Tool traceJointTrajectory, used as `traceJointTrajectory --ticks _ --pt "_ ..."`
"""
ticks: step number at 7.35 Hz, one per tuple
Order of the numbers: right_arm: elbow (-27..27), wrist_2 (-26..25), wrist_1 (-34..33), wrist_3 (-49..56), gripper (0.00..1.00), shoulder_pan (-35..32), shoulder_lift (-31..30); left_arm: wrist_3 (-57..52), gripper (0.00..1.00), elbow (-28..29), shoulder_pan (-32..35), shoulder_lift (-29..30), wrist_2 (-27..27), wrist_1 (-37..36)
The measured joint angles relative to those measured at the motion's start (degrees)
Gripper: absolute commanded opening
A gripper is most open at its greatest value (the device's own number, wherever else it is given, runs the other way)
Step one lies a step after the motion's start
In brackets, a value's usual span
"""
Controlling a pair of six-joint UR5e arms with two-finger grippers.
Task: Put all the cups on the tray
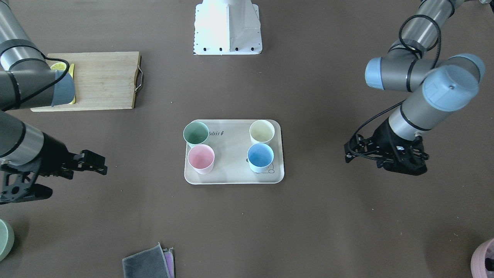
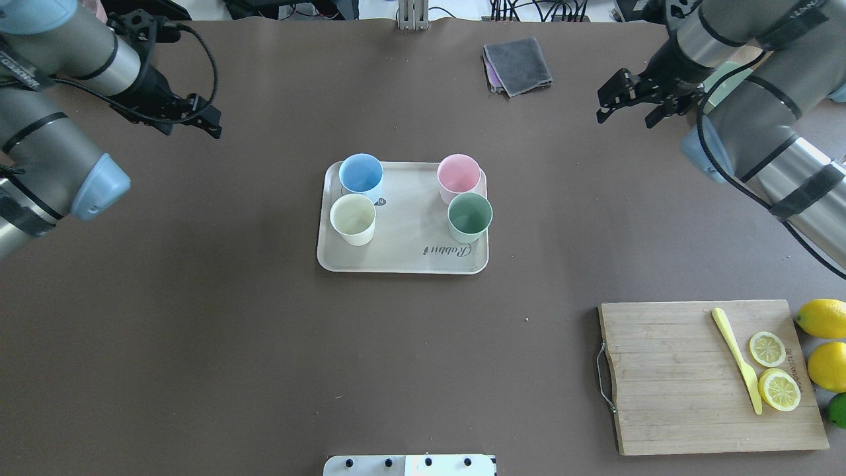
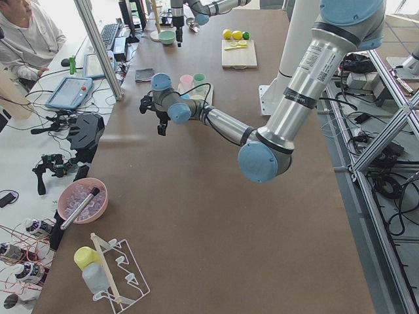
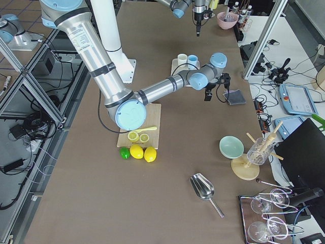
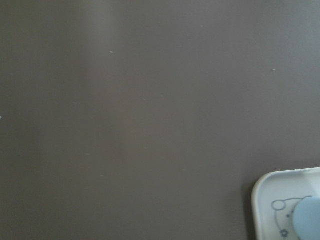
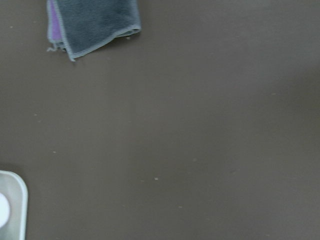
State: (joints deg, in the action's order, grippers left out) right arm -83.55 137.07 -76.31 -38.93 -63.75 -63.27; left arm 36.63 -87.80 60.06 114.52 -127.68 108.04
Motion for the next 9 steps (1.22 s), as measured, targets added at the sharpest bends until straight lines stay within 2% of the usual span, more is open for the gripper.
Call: traceJointTrajectory --ticks 3,6,9 --pt "-2.4 1.4 0.0 17.8 1.00 -10.0 -12.2 -21.4 0.99 -5.6 10.3 -11.3 -2.2 -6.2" --pt "-2.5 1.4 0.0 29.2 1.00 -16.5 -19.5 -27.0 0.99 -11.0 14.8 -23.0 -2.9 -5.3" --pt "-2.8 1.3 0.1 30.8 1.00 -18.5 -22.2 -28.1 0.99 -11.9 17.7 -26.5 -3.3 -3.8"
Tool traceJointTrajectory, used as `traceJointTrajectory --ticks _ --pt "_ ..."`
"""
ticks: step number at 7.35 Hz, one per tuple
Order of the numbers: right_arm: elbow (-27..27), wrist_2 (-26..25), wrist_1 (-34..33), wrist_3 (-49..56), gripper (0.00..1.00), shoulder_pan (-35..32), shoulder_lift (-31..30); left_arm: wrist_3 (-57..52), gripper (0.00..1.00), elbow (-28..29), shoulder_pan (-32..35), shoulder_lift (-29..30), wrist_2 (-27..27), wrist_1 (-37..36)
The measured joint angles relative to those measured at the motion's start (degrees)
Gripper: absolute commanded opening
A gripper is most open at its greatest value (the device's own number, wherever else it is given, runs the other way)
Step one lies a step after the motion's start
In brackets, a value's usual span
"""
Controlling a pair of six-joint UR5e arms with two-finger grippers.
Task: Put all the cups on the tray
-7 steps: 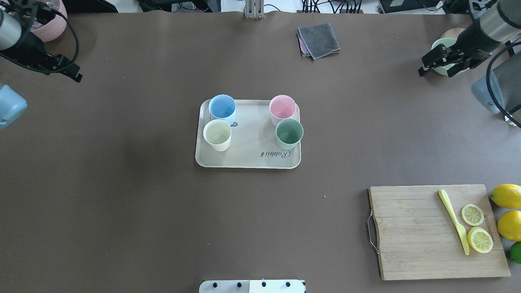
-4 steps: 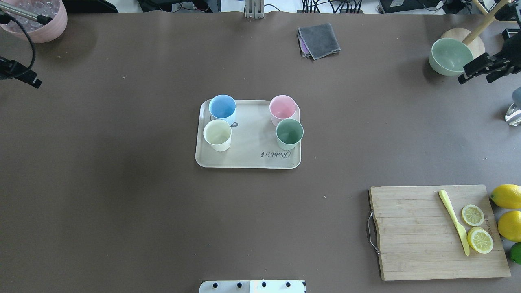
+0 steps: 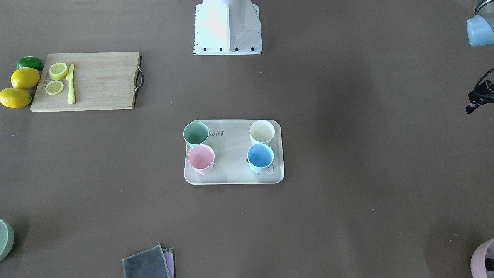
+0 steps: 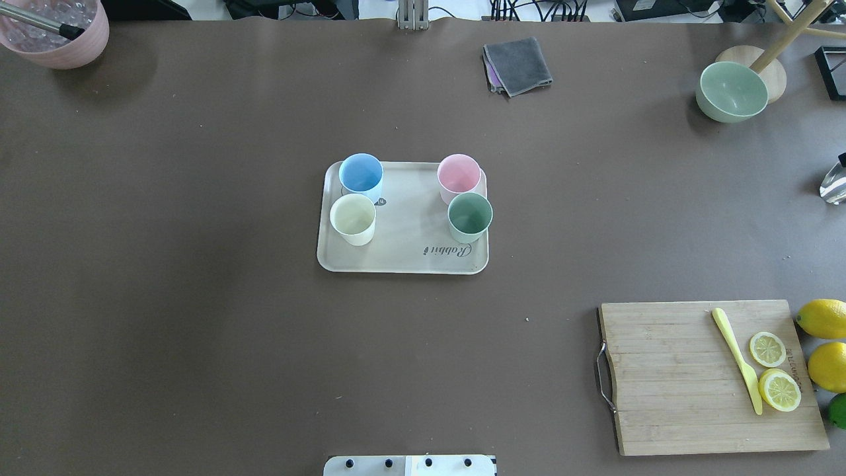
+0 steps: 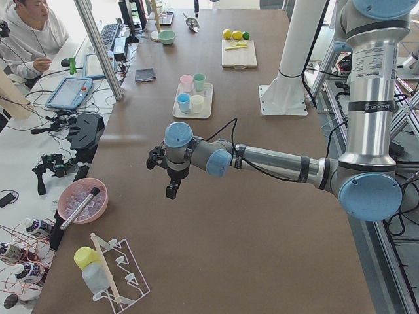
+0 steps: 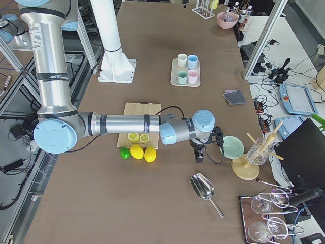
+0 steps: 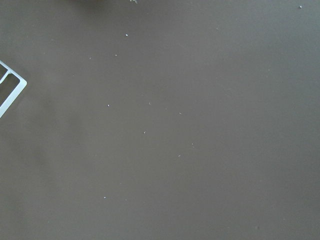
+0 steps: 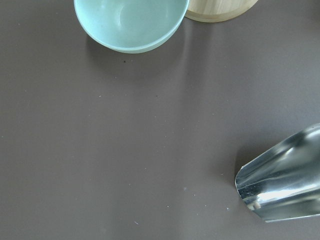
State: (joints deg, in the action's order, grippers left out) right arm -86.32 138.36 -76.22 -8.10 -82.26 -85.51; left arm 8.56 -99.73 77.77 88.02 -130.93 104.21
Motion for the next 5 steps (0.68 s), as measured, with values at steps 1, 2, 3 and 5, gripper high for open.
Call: traceJointTrajectory --ticks 1,2,3,5 --pt "-0.5 -0.2 0.1 -0.1 1.00 -0.2 -0.5 0.1 0.99 0.2 0.1 -0.4 0.0 -0.3" --pt "-1.4 -0.3 0.2 -0.3 1.00 -0.2 -1.2 0.2 0.99 0.4 0.1 -0.6 0.0 -0.4" --pt "-2.1 -0.6 0.3 -0.4 1.00 -0.2 -2.0 0.3 0.99 0.4 0.1 -0.8 0.0 -0.5" --pt "-2.6 -0.1 0.8 -0.3 1.00 -0.3 -3.2 0.2 0.99 0.5 0.1 -1.0 0.1 -0.5"
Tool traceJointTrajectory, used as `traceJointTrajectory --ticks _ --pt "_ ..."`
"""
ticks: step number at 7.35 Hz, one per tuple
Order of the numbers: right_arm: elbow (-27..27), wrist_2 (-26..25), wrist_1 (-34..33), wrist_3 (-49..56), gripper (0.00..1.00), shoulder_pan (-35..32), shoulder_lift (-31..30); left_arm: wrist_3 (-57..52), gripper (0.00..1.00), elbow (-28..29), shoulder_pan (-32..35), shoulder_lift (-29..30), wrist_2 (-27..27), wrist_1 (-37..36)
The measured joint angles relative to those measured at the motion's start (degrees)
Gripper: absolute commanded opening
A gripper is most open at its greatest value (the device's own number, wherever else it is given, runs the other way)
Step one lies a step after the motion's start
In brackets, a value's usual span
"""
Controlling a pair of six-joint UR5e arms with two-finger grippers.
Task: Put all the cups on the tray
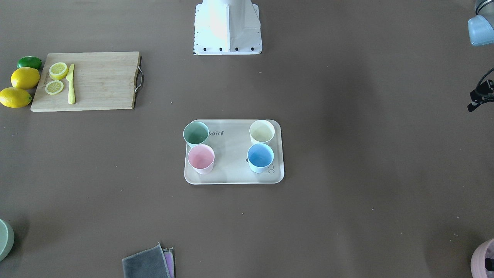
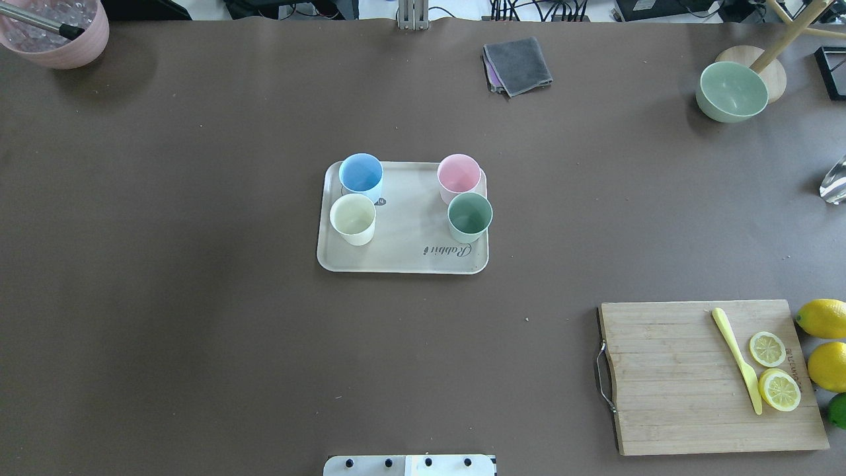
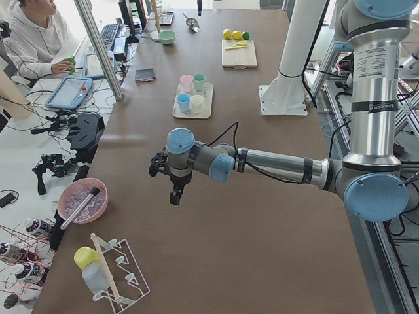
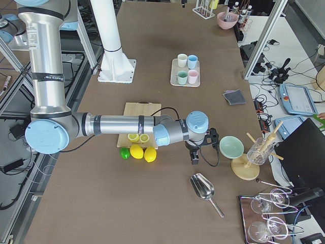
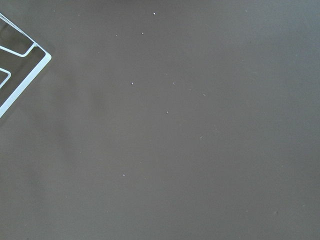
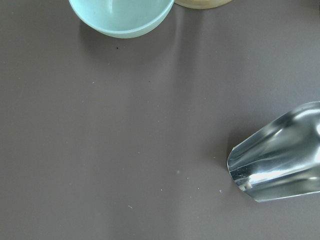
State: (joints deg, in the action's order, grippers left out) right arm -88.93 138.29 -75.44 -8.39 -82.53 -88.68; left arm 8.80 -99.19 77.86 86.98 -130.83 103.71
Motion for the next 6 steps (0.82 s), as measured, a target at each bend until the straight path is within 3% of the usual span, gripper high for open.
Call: traceJointTrajectory --ticks 6 --pt "-0.7 0.5 -0.3 0.1 1.00 0.5 -0.9 -0.1 0.99 -0.1 0.0 -0.9 -0.1 0.1"
